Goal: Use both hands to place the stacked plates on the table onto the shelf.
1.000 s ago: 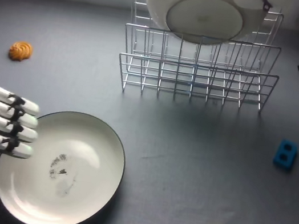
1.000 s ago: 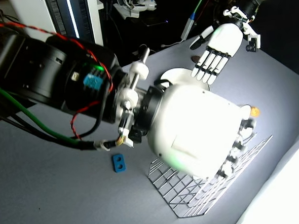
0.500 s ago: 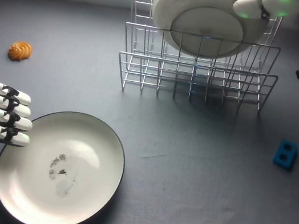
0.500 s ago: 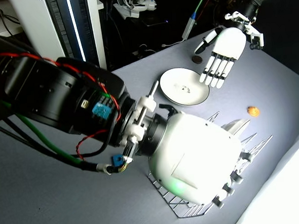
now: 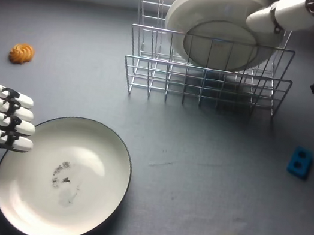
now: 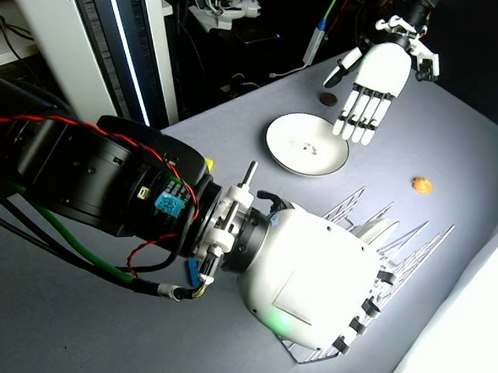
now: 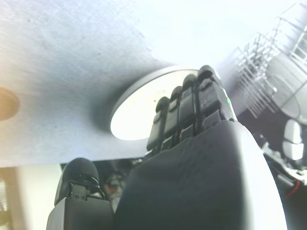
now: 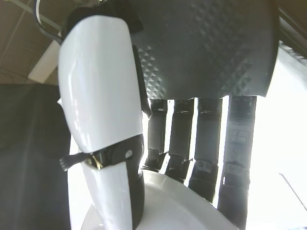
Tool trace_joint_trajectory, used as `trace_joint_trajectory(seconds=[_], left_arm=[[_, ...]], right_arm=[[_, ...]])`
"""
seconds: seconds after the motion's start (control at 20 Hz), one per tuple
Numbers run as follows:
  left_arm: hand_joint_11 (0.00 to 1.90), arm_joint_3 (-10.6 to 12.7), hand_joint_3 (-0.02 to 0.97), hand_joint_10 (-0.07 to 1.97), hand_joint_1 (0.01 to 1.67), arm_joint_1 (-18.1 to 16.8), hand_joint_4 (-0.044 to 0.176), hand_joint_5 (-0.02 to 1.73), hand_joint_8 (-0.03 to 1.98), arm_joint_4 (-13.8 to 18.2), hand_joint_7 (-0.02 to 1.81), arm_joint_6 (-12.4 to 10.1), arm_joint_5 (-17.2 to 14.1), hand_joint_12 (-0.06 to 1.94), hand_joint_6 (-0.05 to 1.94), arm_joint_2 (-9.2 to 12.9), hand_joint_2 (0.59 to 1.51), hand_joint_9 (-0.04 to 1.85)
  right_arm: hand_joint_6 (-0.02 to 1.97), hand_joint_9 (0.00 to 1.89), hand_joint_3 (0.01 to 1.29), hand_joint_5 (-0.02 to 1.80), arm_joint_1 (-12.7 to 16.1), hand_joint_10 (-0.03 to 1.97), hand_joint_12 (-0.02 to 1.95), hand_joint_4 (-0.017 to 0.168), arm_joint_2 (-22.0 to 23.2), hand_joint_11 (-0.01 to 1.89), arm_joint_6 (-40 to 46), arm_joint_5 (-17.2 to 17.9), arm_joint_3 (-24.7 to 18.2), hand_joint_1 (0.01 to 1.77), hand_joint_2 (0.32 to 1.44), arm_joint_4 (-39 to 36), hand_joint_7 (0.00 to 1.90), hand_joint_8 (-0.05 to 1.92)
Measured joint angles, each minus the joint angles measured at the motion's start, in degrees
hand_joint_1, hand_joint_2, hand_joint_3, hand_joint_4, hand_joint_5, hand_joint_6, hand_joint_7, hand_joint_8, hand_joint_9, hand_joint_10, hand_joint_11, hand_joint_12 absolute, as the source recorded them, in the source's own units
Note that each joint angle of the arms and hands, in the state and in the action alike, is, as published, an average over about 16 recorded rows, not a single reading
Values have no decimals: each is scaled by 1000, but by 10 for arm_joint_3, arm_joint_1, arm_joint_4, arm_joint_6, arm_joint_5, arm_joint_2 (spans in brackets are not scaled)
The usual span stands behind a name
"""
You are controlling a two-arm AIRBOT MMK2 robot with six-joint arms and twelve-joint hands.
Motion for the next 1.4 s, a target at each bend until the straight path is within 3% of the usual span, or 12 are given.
trace_joint_trajectory(seconds=[0.6,1.05,1.4], left_arm=[[16,-23,18,-3,24,20,5,15,-6,-10,14,0,18,-9,3,1,1112,11],[15,-55,18,-23,24,56,4,17,-6,-52,16,1,62,-8,2,4,1113,-13],[16,-84,18,-37,24,88,2,10,-7,-93,13,2,95,3,-8,8,1109,-25]], right_arm=[[950,953,16,857,-8,1037,1091,-9,-3,835,1,6,2,1303,1006,1,978,903],[438,935,16,812,-3,503,1129,-5,-2,677,2,11,1,1194,1030,0,948,392],[57,905,16,796,21,97,1162,-2,12,522,2,25,-23,1100,1037,-48,918,20]])
